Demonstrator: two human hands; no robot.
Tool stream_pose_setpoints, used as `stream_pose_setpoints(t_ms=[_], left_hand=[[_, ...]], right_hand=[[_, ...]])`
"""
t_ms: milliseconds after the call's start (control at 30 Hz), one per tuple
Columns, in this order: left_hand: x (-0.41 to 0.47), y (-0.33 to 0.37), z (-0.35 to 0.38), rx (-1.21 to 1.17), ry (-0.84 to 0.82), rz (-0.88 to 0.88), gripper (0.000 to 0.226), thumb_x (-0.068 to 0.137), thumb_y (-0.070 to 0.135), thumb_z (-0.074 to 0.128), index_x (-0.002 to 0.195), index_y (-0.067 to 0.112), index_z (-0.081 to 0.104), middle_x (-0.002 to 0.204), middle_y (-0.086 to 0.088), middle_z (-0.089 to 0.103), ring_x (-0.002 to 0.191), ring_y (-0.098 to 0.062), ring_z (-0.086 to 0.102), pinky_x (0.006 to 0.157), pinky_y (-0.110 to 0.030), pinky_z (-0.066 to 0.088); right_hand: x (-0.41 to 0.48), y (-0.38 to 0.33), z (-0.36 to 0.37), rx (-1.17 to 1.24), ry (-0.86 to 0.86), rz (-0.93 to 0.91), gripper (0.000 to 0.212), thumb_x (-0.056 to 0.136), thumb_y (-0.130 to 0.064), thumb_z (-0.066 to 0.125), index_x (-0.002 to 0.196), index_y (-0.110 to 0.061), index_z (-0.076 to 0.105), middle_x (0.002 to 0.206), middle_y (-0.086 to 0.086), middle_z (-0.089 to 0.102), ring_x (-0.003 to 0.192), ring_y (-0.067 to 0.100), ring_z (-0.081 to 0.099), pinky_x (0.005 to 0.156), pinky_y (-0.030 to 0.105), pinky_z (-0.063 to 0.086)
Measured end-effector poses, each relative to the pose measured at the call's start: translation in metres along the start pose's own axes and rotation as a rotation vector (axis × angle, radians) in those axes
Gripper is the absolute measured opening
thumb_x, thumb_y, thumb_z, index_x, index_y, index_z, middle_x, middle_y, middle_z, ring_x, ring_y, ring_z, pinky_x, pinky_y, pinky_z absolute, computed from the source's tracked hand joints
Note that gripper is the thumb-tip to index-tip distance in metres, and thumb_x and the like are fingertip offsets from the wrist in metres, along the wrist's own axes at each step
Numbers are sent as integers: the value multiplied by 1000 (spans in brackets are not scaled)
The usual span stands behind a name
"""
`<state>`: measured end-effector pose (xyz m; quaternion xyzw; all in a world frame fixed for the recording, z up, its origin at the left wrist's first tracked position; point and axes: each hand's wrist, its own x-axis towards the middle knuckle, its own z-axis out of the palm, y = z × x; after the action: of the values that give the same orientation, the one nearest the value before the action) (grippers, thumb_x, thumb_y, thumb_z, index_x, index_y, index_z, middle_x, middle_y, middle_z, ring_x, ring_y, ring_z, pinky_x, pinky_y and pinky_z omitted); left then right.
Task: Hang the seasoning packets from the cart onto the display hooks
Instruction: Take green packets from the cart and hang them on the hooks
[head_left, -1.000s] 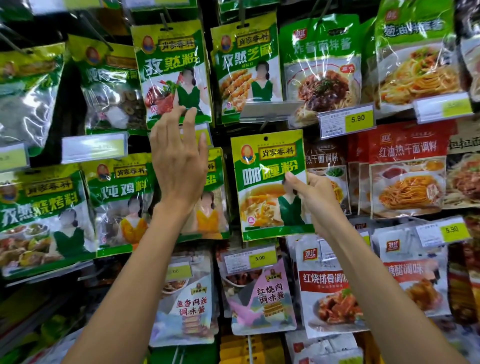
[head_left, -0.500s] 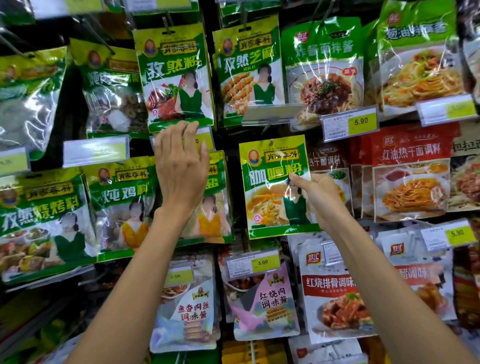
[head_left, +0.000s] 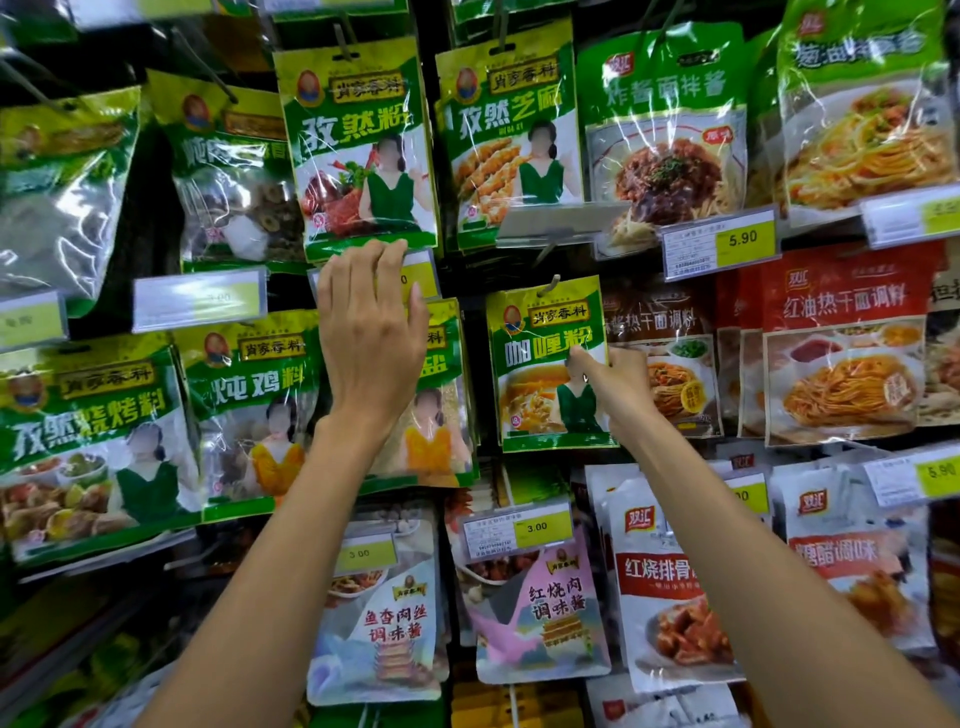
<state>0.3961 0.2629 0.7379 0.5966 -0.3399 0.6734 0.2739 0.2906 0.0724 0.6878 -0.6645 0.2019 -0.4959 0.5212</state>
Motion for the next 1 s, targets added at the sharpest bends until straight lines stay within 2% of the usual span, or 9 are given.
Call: stream_pose_setpoints(t_ms=[133, 267, 333, 400, 533, 567, 700, 833, 1000], left_hand=[[1, 0, -1, -4, -3, 2, 35, 96, 19, 46, 124, 0, 54, 118, -20, 58, 112, -36, 53, 104, -45, 36], [0, 1, -2, -22, -10, -4, 36, 96, 18, 45, 126, 0, 54, 120, -20, 57, 114, -36, 52, 105, -45, 35], [0, 3, -4, -44, 1, -13, 35, 96, 16, 46, 127, 1, 54, 123, -19, 57, 116, -35, 51, 106, -43, 34], [-2, 7, -7, -48, 41, -2, 34, 95, 12, 47, 127, 1, 54, 126, -19, 56, 119, -33, 50, 108, -42, 33], [-22, 31, -10, -168, 110, 64, 29, 93, 3, 47, 119, -2, 59, 120, -20, 60, 114, -32, 51, 101, -42, 39], [-30, 42, -10, -224, 97, 72, 27, 93, 3, 47, 116, -3, 60, 116, -20, 61, 111, -32, 52, 100, -42, 40], [-79, 111, -16, -494, -115, 31, 25, 95, 6, 46, 109, -4, 63, 104, -19, 65, 100, -32, 59, 91, -40, 44], [-133, 198, -32, -880, -432, -179, 24, 97, 11, 44, 104, 0, 64, 100, -13, 65, 95, -26, 59, 85, -37, 45], [-204, 306, -53, -1230, -779, -340, 26, 100, 19, 43, 106, 5, 64, 87, -2, 65, 78, -18, 61, 69, -26, 43]], right_hand=[[14, 5, 8, -55, 58, 47, 43, 93, -25, 62, 61, -17, 35, 65, -1, 37, 67, 21, 42, 69, 32, 31], [12, 8, 5, -94, 45, -8, 35, 92, -31, 64, 91, 4, 63, 83, 11, 59, 76, 24, 52, 67, 31, 35], [7, 11, -2, -119, 63, -70, 41, 89, -29, 68, 99, 10, 65, 83, 17, 63, 74, 29, 58, 66, 38, 43], [0, 14, -13, -163, 115, -100, 34, 88, -25, 70, 101, 7, 65, 91, 17, 66, 88, 31, 63, 78, 40, 51], [-21, 17, -43, -217, 197, -209, 15, 91, -14, 65, 100, -3, 66, 82, 0, 62, 84, 16, 62, 61, 8, 44], [-28, 18, -52, -212, 205, -240, 12, 92, -14, 63, 99, -5, 68, 82, -1, 64, 80, 12, 61, 60, 6, 45], [-75, 31, -102, -211, 168, -287, 12, 98, -20, 56, 89, -20, 65, 83, -9, 67, 83, 10, 66, 76, 30, 57], [-142, 63, -161, -213, 197, -214, 20, 99, -26, 53, 84, -25, 66, 77, -13, 69, 68, -1, 65, 60, 14, 50], [-221, 127, -245, -359, 307, 61, 22, 99, -26, 52, 88, -18, 69, 81, -3, 71, 76, 6, 67, 68, 23, 53]])
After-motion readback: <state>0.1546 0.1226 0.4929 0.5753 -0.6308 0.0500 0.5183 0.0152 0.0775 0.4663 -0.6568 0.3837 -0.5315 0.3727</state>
